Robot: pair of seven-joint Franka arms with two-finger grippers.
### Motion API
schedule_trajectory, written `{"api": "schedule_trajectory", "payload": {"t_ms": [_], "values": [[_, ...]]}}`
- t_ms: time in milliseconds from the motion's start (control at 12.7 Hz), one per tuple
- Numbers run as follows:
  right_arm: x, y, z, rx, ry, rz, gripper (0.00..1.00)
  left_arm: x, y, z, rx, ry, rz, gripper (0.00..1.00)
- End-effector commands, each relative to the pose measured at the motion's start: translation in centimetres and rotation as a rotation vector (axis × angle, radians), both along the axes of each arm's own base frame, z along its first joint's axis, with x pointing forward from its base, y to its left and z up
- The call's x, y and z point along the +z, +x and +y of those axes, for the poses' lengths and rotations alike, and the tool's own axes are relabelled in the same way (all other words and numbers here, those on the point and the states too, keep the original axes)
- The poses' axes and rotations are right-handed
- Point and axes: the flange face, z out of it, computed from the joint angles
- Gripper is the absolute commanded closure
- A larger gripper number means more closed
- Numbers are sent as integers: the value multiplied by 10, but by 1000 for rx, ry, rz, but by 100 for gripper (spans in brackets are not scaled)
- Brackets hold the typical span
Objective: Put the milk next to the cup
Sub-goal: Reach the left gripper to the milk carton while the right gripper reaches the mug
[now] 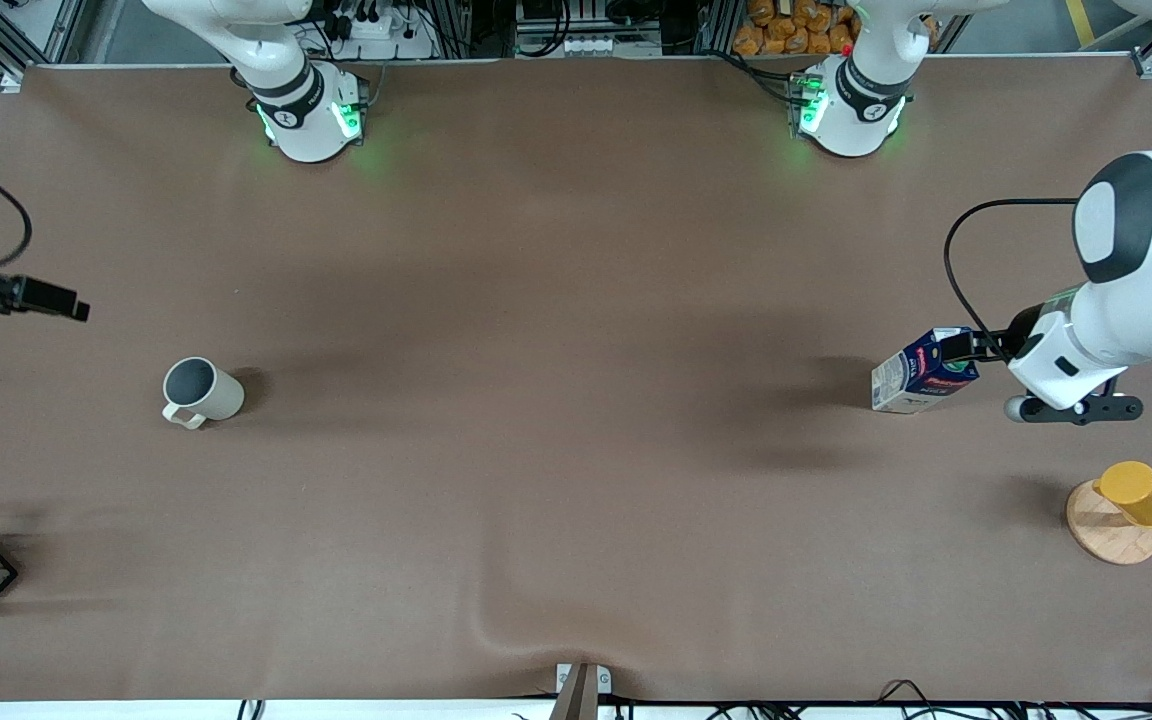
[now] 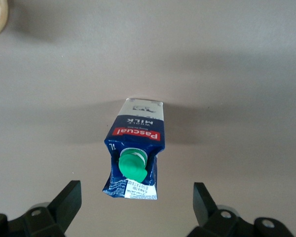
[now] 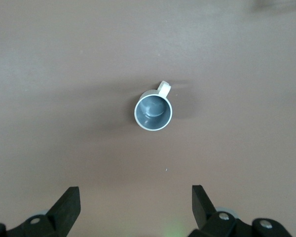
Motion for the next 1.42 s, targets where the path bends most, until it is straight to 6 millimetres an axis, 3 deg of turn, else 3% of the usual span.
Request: {"api": "schedule_trajectory", "payload": {"t_ms": [0, 236, 551, 865, 1022, 1180, 1337], "values": [[-38, 14, -17, -2, -18, 4, 0, -9, -19, 2, -28, 16, -21, 0], [-97, 22, -44, 26, -17, -48, 0, -26, -24, 2, -40, 29, -35, 0], [-154, 29, -67, -19, 16, -4, 0, -40, -28, 3, -42, 31, -38, 0], [-187, 32, -66, 49, 62, 13, 0, -45, -28, 3, -42, 31, -30, 0], [-212, 24, -65, 55, 57, 2, 0, -49, -30, 2, -44, 31, -21, 0], [-228, 17, -64, 72, 59, -2, 9, -52, -31, 3, -44, 31, -17, 0], [-238, 11, -62, 73, 65, 15, 10, -59, -31, 3, -43, 30, -27, 0]]}}
